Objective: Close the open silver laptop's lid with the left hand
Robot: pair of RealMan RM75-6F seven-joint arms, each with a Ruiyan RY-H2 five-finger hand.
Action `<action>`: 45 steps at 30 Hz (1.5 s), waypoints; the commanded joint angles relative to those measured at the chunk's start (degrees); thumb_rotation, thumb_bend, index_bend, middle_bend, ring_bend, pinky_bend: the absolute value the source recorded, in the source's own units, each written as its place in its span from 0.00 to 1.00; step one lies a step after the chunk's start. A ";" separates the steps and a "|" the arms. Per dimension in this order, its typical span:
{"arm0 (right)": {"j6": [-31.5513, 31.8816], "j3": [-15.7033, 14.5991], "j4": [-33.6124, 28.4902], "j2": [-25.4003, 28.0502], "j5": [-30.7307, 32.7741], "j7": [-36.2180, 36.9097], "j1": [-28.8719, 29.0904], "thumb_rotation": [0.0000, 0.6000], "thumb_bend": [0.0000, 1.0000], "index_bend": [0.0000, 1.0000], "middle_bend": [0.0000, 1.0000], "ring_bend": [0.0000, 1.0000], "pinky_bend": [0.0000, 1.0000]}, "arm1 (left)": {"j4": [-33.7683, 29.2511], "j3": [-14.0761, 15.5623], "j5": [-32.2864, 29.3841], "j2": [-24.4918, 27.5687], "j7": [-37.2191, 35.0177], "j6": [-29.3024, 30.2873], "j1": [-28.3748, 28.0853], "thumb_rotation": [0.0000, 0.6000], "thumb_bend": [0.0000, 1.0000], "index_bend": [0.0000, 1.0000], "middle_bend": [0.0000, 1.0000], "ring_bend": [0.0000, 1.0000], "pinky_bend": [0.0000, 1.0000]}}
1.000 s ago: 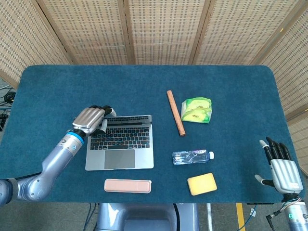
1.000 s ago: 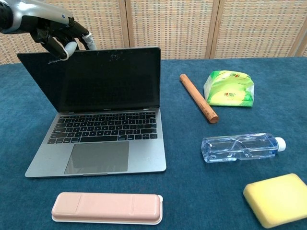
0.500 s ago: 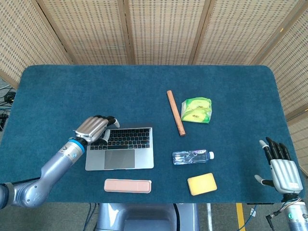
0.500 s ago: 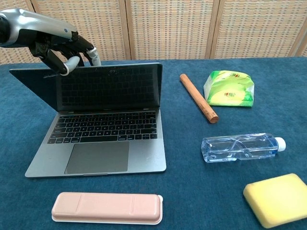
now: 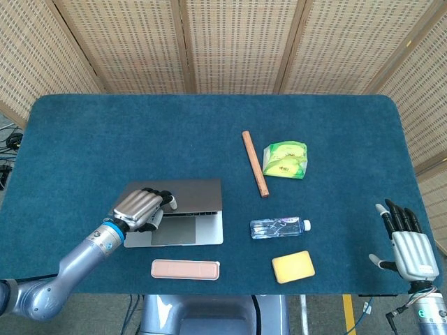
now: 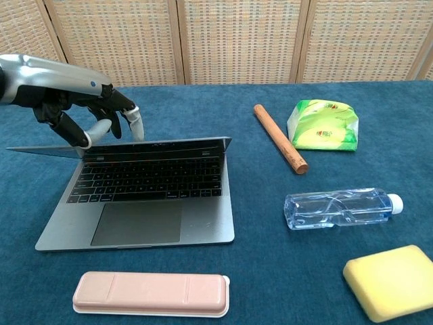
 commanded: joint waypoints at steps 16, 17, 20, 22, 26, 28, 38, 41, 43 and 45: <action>-0.15 -0.02 -0.11 0.11 0.12 0.00 0.04 1.00 0.05 0.00 0.00 0.00 0.00 | 2.07 3.89 0.76 -5.95 2.40 1.28 0.25 1.00 0.78 0.31 0.23 0.26 0.20; -0.17 -0.03 -0.11 0.11 0.15 0.03 0.04 1.00 0.05 0.00 0.00 0.00 0.00 | 2.32 4.20 0.64 -6.44 2.71 1.24 0.19 1.00 0.78 0.31 0.23 0.26 0.20; -0.13 -0.01 -0.10 0.10 0.14 0.06 0.03 1.00 0.05 0.00 0.00 0.00 0.00 | 3.09 5.02 0.35 -8.02 3.73 1.60 0.06 1.00 0.78 0.31 0.23 0.26 0.20; -0.11 -0.01 -0.07 0.09 0.11 0.10 0.03 1.00 0.05 0.00 0.00 0.00 0.00 | 3.62 5.74 0.05 -9.12 4.68 1.94 -0.05 1.00 0.78 0.31 0.23 0.26 0.20; -0.08 -0.04 -0.03 0.06 0.08 0.11 0.02 1.00 0.05 0.00 0.00 0.00 0.00 | 4.50 6.56 -0.82 -11.13 5.71 2.78 -0.04 1.00 0.78 0.31 0.23 0.25 0.20; -0.11 -0.06 -0.03 0.06 0.08 0.13 0.01 1.00 0.05 0.00 0.00 0.00 0.00 | 4.98 6.92 -1.22 -11.97 6.20 3.02 -0.10 1.00 0.78 0.31 0.23 0.25 0.20; -0.14 -0.01 -0.07 0.14 0.09 0.18 0.06 1.00 0.05 0.00 0.00 0.00 0.00 | 6.14 7.91 -2.67 -14.05 7.74 3.64 -0.55 1.00 0.78 0.31 0.23 0.25 0.20; -0.09 -0.05 -0.07 0.11 0.05 0.19 0.02 1.00 0.05 0.00 0.00 0.00 0.00 | 6.29 8.07 -3.02 -14.20 8.06 3.68 -0.72 1.00 0.78 0.31 0.23 0.25 0.20; -0.07 -0.06 -0.03 0.10 0.04 0.19 0.01 1.00 0.05 0.00 0.00 0.00 0.00 | 6.35 8.09 -3.32 -14.29 8.14 3.74 -0.82 1.00 0.78 0.31 0.23 0.25 0.20; -0.06 -0.10 -0.03 0.07 0.01 0.19 -0.01 1.00 0.05 0.00 0.00 0.00 0.00 | 6.44 8.25 -3.54 -14.36 8.35 3.69 -0.93 1.00 0.78 0.31 0.23 0.25 0.20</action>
